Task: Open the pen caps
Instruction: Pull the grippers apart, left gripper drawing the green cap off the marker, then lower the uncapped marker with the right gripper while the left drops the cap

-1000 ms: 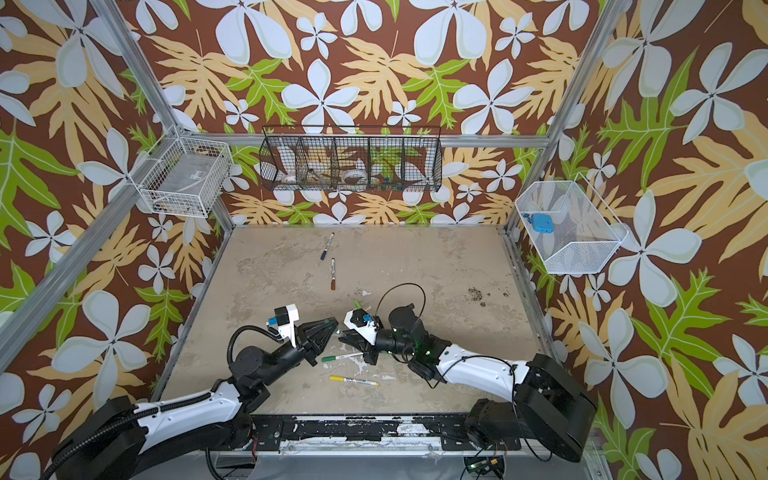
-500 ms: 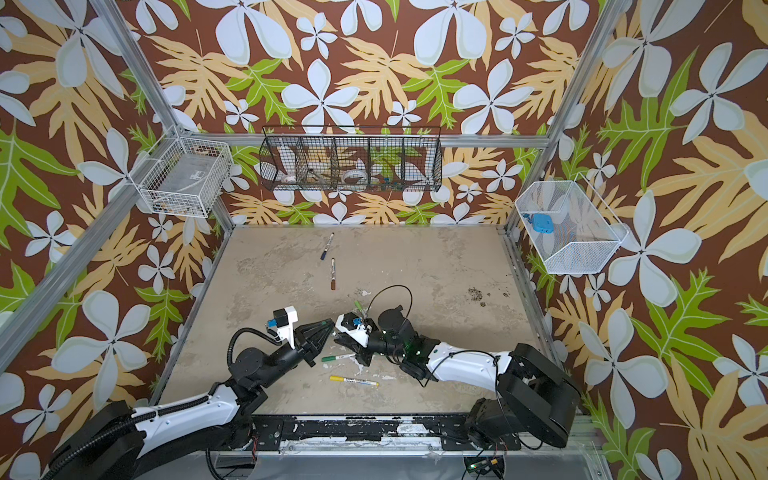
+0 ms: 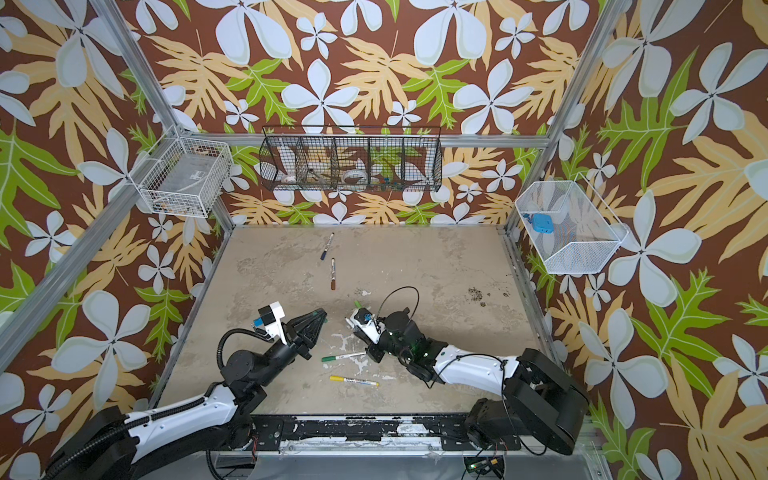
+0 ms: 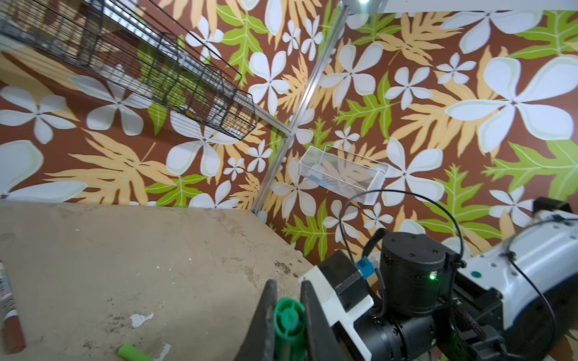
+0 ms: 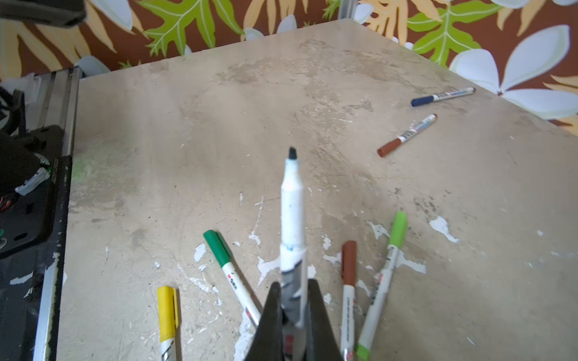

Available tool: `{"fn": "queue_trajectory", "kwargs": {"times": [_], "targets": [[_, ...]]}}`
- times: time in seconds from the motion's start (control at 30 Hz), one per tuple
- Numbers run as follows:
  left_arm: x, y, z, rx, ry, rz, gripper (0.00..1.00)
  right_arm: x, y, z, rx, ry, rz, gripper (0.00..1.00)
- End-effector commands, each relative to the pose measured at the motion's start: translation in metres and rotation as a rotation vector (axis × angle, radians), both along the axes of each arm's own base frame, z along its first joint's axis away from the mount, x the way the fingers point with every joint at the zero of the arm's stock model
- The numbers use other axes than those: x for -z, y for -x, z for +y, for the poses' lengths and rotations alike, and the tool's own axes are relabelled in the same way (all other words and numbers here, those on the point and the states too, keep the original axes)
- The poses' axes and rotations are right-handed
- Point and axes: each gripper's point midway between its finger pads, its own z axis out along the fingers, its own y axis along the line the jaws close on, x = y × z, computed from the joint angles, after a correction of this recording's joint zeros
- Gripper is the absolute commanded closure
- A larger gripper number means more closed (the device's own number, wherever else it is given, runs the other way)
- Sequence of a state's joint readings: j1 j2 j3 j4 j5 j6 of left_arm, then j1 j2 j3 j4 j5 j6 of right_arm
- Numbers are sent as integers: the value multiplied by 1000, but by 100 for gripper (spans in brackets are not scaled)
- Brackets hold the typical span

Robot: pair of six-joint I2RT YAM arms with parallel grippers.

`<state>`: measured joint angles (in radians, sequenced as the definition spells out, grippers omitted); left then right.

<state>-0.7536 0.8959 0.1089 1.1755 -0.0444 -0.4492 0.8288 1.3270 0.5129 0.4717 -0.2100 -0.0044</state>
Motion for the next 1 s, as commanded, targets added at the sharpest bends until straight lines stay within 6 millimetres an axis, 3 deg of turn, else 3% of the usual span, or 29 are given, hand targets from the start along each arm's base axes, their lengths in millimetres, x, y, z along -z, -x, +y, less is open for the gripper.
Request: {"fn": "queue_trajectory", "kwargs": {"times": [0.0,0.17,0.37,0.57,0.73,0.97], "targets": [[29,-36,31,-264,-38,185,100,-20,-12,-9,79,-104,26,100],[64,-65,76,-587,-109,387,100,-11,-49,-46,343,-80,81,100],[96,-85,99,-683,-139,550,100,16,-87,-110,613,-128,249,100],[131,-99,115,-734,-176,684,100,50,-111,-177,899,-139,408,100],[169,-114,126,-716,-200,828,100,66,-116,-201,990,-155,482,100],[207,-127,129,-676,-268,949,100,83,-123,-214,1037,-81,526,100]]}}
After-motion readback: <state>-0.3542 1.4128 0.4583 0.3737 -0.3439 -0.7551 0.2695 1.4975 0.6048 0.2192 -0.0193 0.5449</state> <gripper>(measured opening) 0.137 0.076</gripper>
